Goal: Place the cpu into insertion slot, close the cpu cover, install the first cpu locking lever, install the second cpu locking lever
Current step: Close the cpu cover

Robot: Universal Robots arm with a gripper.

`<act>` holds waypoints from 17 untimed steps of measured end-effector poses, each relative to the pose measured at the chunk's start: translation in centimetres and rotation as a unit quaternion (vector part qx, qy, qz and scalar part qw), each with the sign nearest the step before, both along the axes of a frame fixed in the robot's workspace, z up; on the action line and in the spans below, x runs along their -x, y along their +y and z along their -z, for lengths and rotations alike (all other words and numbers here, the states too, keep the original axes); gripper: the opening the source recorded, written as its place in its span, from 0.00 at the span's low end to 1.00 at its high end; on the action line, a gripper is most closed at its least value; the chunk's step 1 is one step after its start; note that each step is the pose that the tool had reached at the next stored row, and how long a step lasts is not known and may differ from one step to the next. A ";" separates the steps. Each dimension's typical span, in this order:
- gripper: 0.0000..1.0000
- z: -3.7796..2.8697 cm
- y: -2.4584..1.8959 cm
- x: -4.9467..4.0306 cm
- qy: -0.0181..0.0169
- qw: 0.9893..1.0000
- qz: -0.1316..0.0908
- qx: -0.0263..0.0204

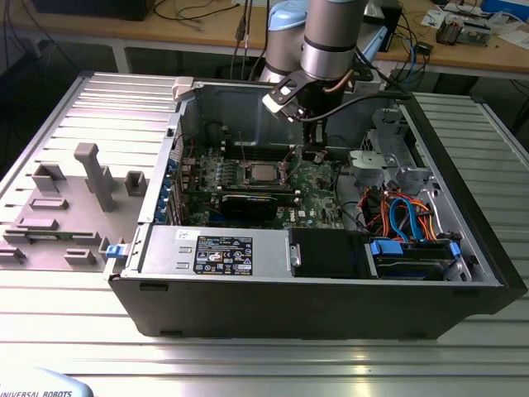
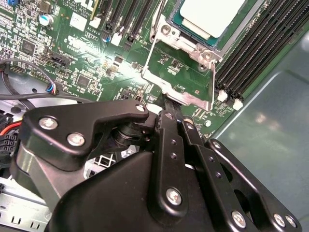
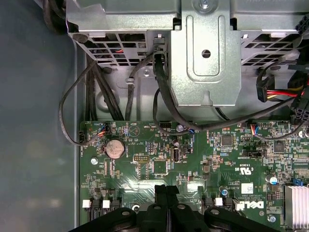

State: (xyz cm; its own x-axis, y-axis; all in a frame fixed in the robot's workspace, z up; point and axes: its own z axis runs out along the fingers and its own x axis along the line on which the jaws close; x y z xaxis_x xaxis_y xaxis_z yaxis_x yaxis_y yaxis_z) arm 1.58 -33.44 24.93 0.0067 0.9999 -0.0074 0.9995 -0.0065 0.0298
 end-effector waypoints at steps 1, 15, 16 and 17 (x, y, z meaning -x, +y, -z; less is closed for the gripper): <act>0.11 0.00 0.00 0.03 0.000 1.000 0.000 0.000; 0.11 0.00 0.00 0.36 0.000 1.000 0.000 0.000; 0.11 0.00 0.00 0.38 0.000 1.000 0.000 0.000; 0.11 0.00 0.00 0.39 0.000 1.000 0.000 0.000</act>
